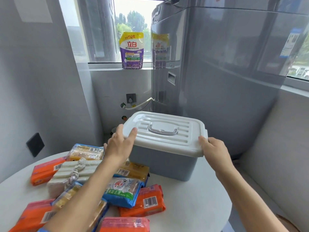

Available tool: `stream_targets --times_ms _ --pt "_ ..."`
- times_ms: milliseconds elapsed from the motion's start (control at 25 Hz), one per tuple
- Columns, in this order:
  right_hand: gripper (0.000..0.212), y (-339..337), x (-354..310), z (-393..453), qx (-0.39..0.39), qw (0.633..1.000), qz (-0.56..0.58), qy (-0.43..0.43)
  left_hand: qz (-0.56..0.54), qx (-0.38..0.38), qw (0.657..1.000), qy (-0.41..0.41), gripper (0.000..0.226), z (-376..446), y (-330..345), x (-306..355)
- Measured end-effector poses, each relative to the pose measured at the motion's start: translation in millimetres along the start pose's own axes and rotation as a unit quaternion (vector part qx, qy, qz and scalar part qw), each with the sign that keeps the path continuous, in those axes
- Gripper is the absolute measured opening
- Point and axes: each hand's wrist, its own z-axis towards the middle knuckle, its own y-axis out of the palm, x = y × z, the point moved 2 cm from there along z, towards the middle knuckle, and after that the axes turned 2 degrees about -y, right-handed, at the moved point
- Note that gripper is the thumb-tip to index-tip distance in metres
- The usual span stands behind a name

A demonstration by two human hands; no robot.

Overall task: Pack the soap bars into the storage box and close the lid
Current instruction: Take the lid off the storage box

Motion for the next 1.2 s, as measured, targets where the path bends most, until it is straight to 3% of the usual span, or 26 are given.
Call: stream_targets --times_ms 120,320,400,520,640,760,920,1080,1120,1200 --pt "0.04 16.2 -8.2 -9.7 0.008 0.992 -0.12 -0.032 -0.023 0.024 0.999 -0.004 0.075 -9.9 7.4 4.3" --pt "0.049 21.1 -19.9 -17.5 0.014 0.996 -0.031 -0.084 -0.037 0.062 0.997 -0.006 0.074 -6.1 9.3 10.2" --pt "0.051 17.7 -19.2 -18.5 0.013 0.991 -0.092 -0.098 -0.053 0.046 0.997 -0.005 0.072 -6.4 9.6 5.7" --pt "0.054 20.0 -28.0 -17.2 0.036 0.934 -0.294 -0.198 -0.056 0.037 0.998 0.007 0.071 -9.2 11.2 4.5" --pt "0.072 46.2 -51.7 -13.1 -0.079 0.875 -0.332 -0.344 -0.061 0.029 0.998 0.01 0.072 -9.6 11.0 2.7" --pt "0.077 68.8 -62.1 -6.9 -0.123 0.838 -0.394 -0.356 -0.078 0.025 0.997 0.01 0.073 -10.4 12.5 -2.7" --pt "0.081 69.0 -69.2 8.8 -0.158 0.873 -0.359 -0.291 -0.117 0.019 0.992 0.029 0.072 -9.4 15.3 -2.1" --pt "0.08 69.8 -84.1 11.1 -0.158 0.9 -0.321 -0.248 -0.176 0.046 0.982 -0.059 0.077 -11.0 12.6 -3.4" --pt "0.081 65.1 -87.4 12.1 -0.153 0.915 -0.289 -0.236 -0.17 0.086 0.981 -0.045 0.076 -13.6 6.2 -0.8" --pt "0.084 46.9 -95.4 17.0 -0.121 0.946 -0.213 -0.213 -0.122 0.183 0.971 0.09 0.07 -21.4 -4.8 7.8"
